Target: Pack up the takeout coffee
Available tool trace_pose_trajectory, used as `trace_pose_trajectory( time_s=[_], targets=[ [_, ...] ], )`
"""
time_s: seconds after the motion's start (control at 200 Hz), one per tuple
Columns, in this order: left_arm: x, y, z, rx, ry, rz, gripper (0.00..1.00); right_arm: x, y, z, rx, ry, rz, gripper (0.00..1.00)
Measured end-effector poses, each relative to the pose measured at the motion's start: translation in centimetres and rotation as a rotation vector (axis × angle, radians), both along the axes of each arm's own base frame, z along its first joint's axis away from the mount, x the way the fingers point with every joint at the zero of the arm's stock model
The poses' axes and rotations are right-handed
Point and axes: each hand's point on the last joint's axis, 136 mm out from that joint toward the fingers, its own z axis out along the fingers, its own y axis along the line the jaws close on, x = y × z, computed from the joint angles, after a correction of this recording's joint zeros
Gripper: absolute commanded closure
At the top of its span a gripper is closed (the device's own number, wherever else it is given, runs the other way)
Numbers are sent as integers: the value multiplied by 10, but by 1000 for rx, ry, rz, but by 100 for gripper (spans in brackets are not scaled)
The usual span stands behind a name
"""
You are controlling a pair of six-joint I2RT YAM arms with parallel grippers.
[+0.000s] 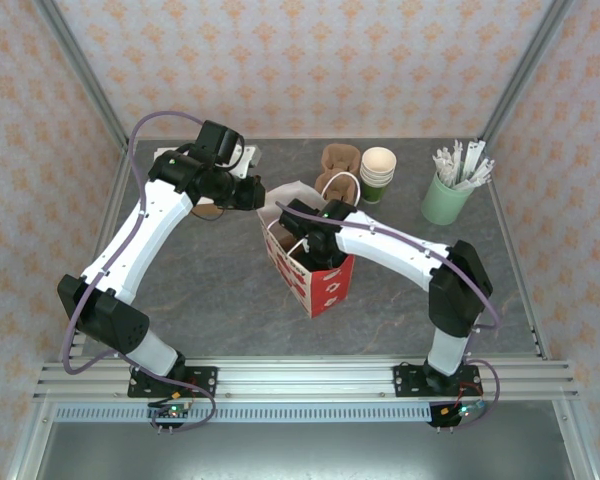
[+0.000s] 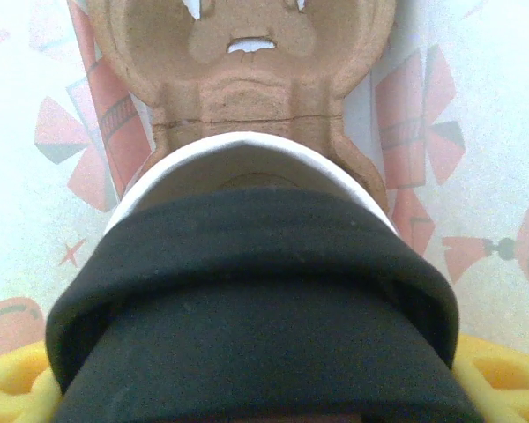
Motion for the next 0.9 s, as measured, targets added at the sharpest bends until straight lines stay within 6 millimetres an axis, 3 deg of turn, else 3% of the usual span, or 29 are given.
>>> trace_pose_trajectory(
  time_s=[0.901],
  targets=[
    [0, 1, -1, 16, 1, 5, 88, -4, -4, -15, -9, 9, 37, 29]
  ],
)
